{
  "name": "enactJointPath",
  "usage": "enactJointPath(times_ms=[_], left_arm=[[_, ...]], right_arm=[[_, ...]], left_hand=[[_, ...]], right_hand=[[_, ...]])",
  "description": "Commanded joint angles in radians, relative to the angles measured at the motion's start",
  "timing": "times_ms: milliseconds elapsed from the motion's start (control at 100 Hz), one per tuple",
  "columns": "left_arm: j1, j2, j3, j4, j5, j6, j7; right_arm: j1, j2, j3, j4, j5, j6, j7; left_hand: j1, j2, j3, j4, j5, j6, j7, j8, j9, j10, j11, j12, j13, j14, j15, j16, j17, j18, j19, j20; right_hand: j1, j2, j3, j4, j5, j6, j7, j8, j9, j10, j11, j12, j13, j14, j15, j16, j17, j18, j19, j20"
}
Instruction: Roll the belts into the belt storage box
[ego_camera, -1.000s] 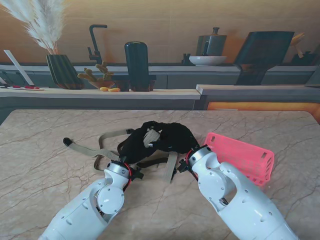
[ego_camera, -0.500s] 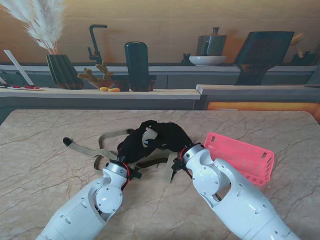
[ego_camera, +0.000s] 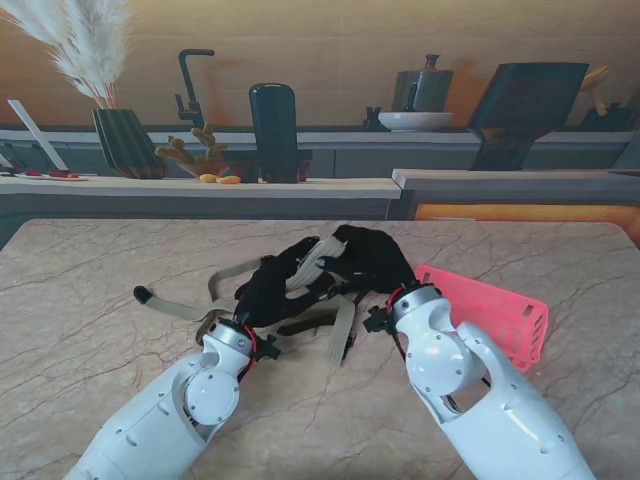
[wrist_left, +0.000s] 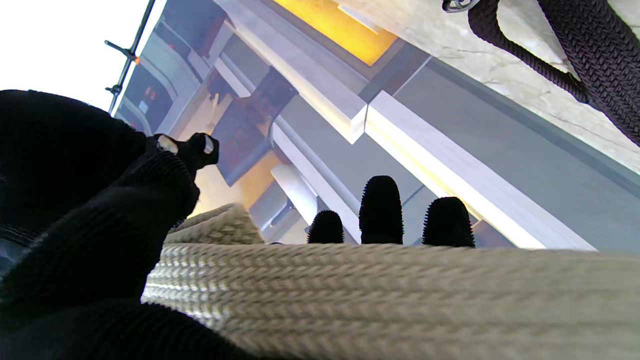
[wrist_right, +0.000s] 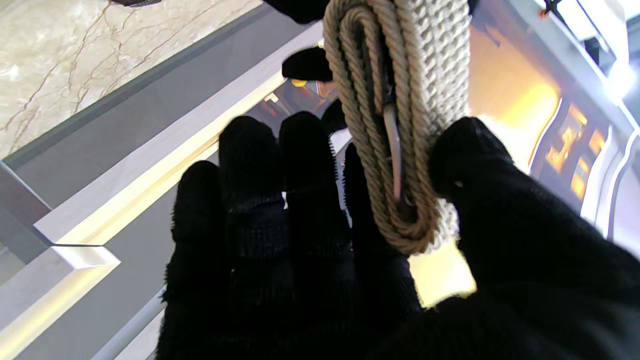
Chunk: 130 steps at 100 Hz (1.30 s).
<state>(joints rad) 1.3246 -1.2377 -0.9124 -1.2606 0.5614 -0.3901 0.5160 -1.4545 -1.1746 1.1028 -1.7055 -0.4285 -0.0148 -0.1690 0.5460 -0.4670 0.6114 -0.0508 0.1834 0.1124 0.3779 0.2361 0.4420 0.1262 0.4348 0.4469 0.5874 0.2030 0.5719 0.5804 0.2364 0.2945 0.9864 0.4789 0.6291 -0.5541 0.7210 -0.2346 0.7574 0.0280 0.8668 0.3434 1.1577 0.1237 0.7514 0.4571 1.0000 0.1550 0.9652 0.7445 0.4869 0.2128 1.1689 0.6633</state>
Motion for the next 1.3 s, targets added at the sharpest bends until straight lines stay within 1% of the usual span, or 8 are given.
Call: enactJointPath(times_ms=[0,190,470,590,690,860,1040,1290], left_arm=[[0.002,-0.002,-0.001,0.0,0.006,-0.003,0.008],[0.003,-0.005,-0.005,0.006,0.017,-0.017,0.036],[0.009,-0.013,-0.011,0.005,0.018,-0.039,0.068],[0.008,-0.014,-0.009,0.007,0.017,-0.037,0.072],[0.006,-0.015,-0.005,0.009,0.012,-0.031,0.066],[0.0,-0.017,0.002,0.017,0.001,-0.029,0.059],[0.002,-0.018,0.001,0.015,-0.01,-0.04,0.05],[0.001,-0.024,0.003,0.019,-0.012,-0.043,0.07]], right_arm=[[-0.015,0.001,0.02,-0.034,0.02,0.017,0.002],[-0.056,-0.01,0.089,-0.106,0.201,0.098,0.031],[-0.063,-0.046,0.146,-0.13,0.581,0.287,0.055],[-0.044,-0.066,0.145,-0.1,0.721,0.358,0.05],[-0.027,-0.085,0.133,-0.071,0.828,0.404,0.028],[-0.003,-0.106,0.104,-0.024,0.988,0.434,0.018],[0.027,-0.103,0.071,0.026,1.066,0.446,0.096],[0.056,-0.108,0.038,0.08,1.135,0.467,0.147]], left_hand=[[-0.004,0.011,-0.003,-0.003,-0.033,-0.03,-0.048,-0.016,-0.047,-0.01,-0.017,-0.01,-0.028,-0.017,-0.01,-0.004,-0.019,-0.004,-0.011,0.022],[0.019,0.04,-0.009,-0.001,-0.032,-0.029,-0.068,-0.021,-0.066,-0.017,-0.008,-0.005,-0.044,-0.034,-0.015,0.004,-0.024,-0.021,-0.013,0.035],[0.035,0.061,-0.025,0.0,-0.031,-0.022,-0.107,-0.028,-0.096,-0.017,0.019,0.001,-0.007,-0.069,0.063,0.052,0.03,-0.063,0.023,0.055],[0.031,0.064,-0.034,0.0,-0.029,-0.016,-0.121,-0.026,-0.093,-0.01,0.029,-0.005,0.071,-0.122,0.289,0.183,0.087,-0.092,0.098,0.058],[0.021,0.064,-0.043,-0.001,-0.031,-0.018,-0.125,-0.027,-0.107,-0.006,0.019,-0.012,0.041,-0.08,0.292,0.191,0.071,-0.085,0.093,0.054],[0.001,0.072,-0.07,-0.004,-0.031,-0.025,-0.151,-0.027,-0.143,-0.005,-0.014,-0.038,-0.042,-0.085,0.143,0.112,0.008,-0.075,0.041,0.031],[-0.042,0.11,-0.13,-0.015,-0.033,-0.046,-0.173,-0.019,-0.163,-0.015,-0.04,-0.058,-0.162,-0.066,-0.065,-0.012,-0.057,-0.082,-0.02,0.016],[-0.04,0.161,-0.183,-0.025,-0.041,-0.064,-0.262,-0.032,-0.234,-0.014,-0.045,-0.065,-0.263,-0.067,-0.117,-0.048,-0.124,-0.104,-0.078,0.009]], right_hand=[[0.131,0.094,0.091,0.013,0.059,-0.238,0.14,0.043,0.035,-0.017,0.023,0.003,0.011,-0.036,0.021,-0.007,0.003,-0.025,0.024,-0.016],[0.134,0.099,0.087,0.014,0.058,-0.229,0.139,0.046,0.034,-0.011,0.03,0.008,0.012,-0.033,0.031,-0.003,0.01,-0.033,0.038,-0.012],[0.163,0.121,0.058,0.02,0.052,-0.203,0.138,0.056,0.011,0.015,0.059,0.026,-0.008,-0.017,0.069,0.017,-0.001,-0.04,0.059,0.003],[0.168,0.127,0.041,0.024,0.049,-0.204,0.135,0.06,-0.003,0.022,0.072,0.036,-0.02,-0.014,0.084,0.027,-0.008,-0.041,0.061,0.008],[0.171,0.131,0.037,0.026,0.048,-0.203,0.134,0.064,-0.01,0.023,0.081,0.043,-0.025,-0.014,0.093,0.032,-0.01,-0.044,0.064,0.011],[0.174,0.128,0.038,0.028,0.052,-0.198,0.132,0.068,-0.015,0.04,0.104,0.055,-0.029,-0.006,0.128,0.05,-0.018,-0.045,0.072,0.019],[0.158,0.13,0.016,0.028,0.064,-0.234,0.119,0.068,-0.066,0.04,0.157,0.091,-0.066,-0.022,0.186,0.092,-0.042,-0.055,0.066,0.024],[0.128,0.1,0.057,0.019,0.093,-0.237,0.109,0.051,-0.234,0.071,0.226,0.179,-0.195,-0.029,0.219,0.154,-0.127,-0.065,0.028,0.04]])
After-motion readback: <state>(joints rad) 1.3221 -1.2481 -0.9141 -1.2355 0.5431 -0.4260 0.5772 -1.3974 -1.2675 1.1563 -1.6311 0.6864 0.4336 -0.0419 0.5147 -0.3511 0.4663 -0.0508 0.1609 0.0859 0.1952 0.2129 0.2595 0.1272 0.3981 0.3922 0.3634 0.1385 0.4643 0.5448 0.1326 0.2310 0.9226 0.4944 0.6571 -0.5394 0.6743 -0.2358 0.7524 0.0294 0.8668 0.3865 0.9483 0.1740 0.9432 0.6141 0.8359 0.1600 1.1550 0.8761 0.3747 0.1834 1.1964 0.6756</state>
